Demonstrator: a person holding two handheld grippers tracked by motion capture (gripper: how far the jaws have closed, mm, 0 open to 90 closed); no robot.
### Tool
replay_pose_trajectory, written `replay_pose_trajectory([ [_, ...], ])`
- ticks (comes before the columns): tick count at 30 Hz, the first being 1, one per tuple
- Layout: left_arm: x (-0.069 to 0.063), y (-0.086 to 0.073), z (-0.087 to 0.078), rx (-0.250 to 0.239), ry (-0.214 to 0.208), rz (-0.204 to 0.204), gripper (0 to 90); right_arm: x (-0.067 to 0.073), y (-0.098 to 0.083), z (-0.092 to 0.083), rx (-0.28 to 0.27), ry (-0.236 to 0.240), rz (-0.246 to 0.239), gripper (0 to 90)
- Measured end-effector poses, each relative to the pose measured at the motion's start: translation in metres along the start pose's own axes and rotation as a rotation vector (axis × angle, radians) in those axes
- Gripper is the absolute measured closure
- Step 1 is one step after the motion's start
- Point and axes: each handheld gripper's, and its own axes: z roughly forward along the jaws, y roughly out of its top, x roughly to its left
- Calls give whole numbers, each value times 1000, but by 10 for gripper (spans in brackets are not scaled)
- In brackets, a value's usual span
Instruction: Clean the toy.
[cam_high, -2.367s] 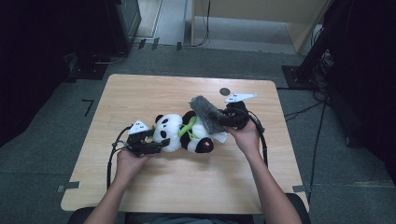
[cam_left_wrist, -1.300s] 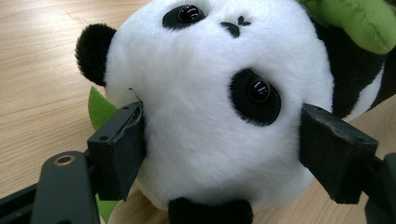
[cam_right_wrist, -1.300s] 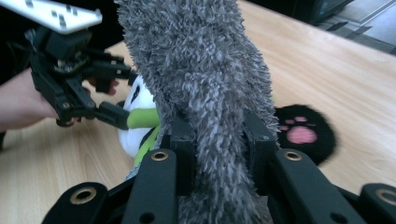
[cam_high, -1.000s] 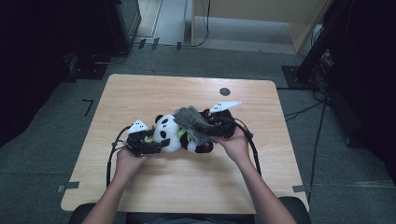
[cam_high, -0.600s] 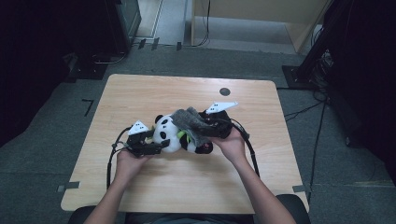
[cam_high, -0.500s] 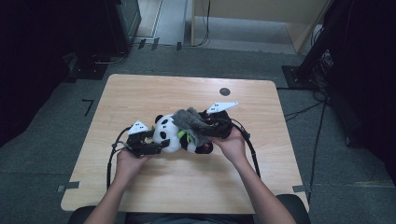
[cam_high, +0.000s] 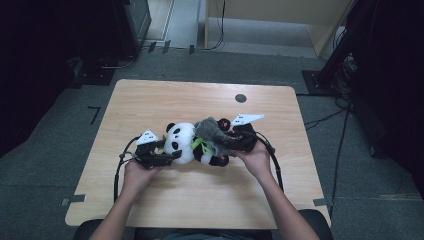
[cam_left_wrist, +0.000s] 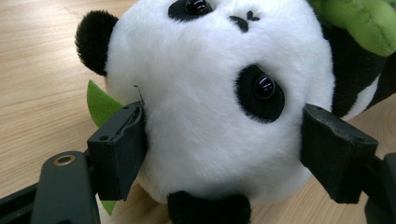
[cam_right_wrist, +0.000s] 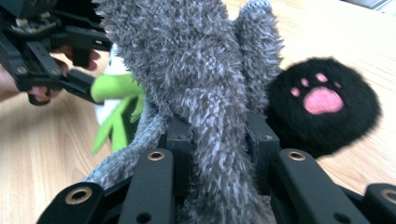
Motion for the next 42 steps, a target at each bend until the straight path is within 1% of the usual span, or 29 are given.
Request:
replay_pose_trajectory([
  [2, 0, 0, 0, 1, 1, 0, 206, -1, -3, -3, 6, -5, 7, 698],
  [4, 0, 0, 0, 1, -1, 0, 206, -4, -6, -5, 11, 0, 17, 698],
  [5, 0, 0, 0, 0, -1, -2, 206, -6, -8, -7, 12, -1, 30, 697],
  [6, 0, 0, 0, 0, -3, -2, 205, -8, -14, -9, 2, -3, 40, 696],
  [7, 0, 0, 0, -1, -3, -2, 205, -8, -14, -9, 2, -3, 40, 696],
  [8, 0, 0, 0, -1, -3, -2, 204, -11, -20, -10, -4, 0, 51, 692],
  [10, 0, 0, 0, -1, -2, -3, 204, -12, -21, -11, -1, 1, 61, 687],
  [12, 0, 0, 0, -3, -1, -7, 204, -16, -24, -13, 15, -15, 52, 677],
  [15, 1, 0, 0, -4, -2, -13, 204, -19, -27, -13, 18, -24, 54, 680],
  [17, 1, 0, 0, -4, -4, -14, 203, -22, -32, -14, 32, -26, 84, 680],
  [20, 2, 0, 0, -5, -6, -13, 202, -23, -33, -14, 42, -34, 84, 680],
  [23, 2, 1, 0, -5, -9, -13, 200, -27, -37, -16, 66, -50, 90, 682],
  [25, 3, 1, 1, -2, -9, -12, 199, -29, -40, -16, 88, -57, 82, 697],
  [28, 3, 2, 1, -3, -9, -22, 197, -32, -42, -18, 101, -63, 81, 704],
  [30, 3, 2, 1, -2, -9, -22, 197, -32, -41, -20, 97, -57, 86, 706],
  [34, 3, 2, 1, -1, -9, -25, 195, -29, -37, -26, 67, -24, 102, 715],
  [36, 4, 2, 1, -1, -10, -27, 194, -26, -33, -29, 58, -24, 84, 718],
  [37, 4, 2, 1, -1, -9, -27, 194, -26, -33, -29, 58, -24, 84, 718],
  [39, 3, 3, 2, -5, -8, -33, 192, -18, -24, -34, 27, -13, 57, 723],
  [40, 3, 3, 2, -5, -8, -33, 191, -18, -24, -34, 27, -13, 57, 723],
  [41, 3, 3, 3, -7, -7, -39, 191, -12, -18, -36, 12, -14, 34, 723],
  [42, 3, 3, 3, -7, -7, -39, 190, -12, -18, -36, 12, -14, 34, 723],
])
